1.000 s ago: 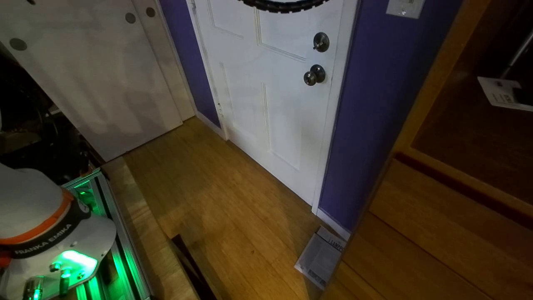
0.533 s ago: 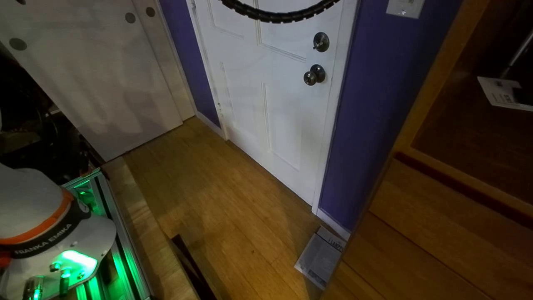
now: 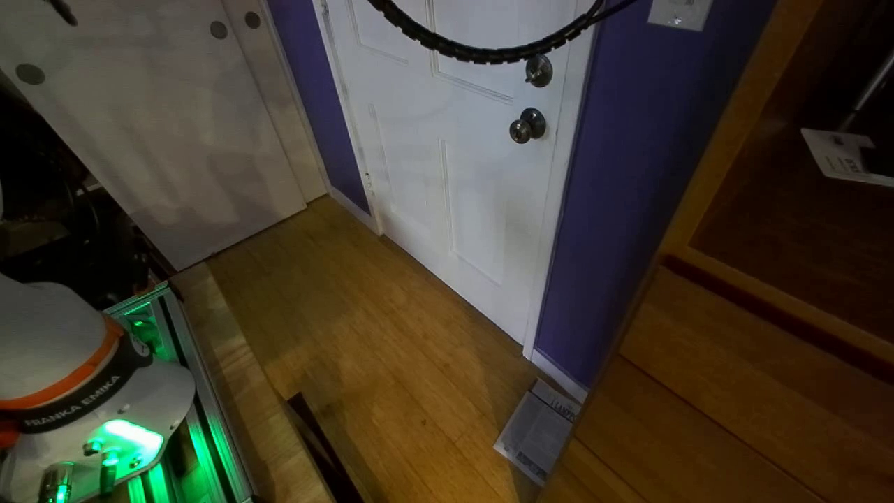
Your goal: Push the top light switch to the right, push the top bottom light switch to the right
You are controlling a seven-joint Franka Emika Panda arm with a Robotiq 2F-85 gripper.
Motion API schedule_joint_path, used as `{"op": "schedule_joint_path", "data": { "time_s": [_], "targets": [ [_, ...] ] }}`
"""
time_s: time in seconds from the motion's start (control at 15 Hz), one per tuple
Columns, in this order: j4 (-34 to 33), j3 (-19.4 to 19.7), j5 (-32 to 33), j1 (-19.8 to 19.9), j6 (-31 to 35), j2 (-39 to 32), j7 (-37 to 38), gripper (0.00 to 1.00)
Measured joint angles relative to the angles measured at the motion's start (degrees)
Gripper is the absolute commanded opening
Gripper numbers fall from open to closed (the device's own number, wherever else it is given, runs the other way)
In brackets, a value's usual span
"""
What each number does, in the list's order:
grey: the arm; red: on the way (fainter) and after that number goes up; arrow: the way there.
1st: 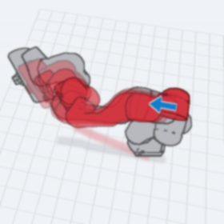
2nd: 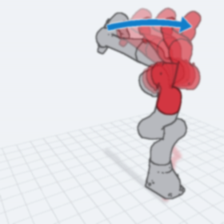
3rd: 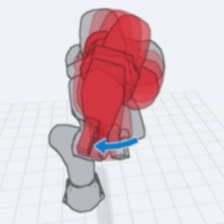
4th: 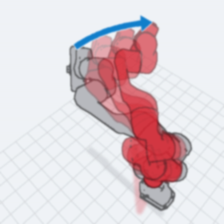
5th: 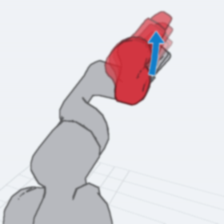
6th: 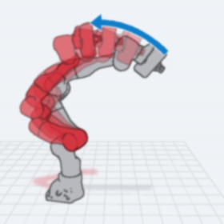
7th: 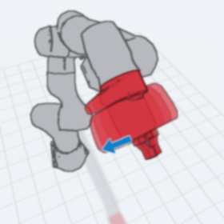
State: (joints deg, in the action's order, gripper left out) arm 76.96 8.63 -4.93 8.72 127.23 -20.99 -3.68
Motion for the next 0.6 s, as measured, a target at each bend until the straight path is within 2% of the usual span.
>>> {"op": "schedule_joint_path", "data": {
  "time_s": [0.6],
  "targets": [
    [-1.89, -0.24, 0.00, 0.25, 6.69, -4.19, 2.70, 0.00]
  ]
}}
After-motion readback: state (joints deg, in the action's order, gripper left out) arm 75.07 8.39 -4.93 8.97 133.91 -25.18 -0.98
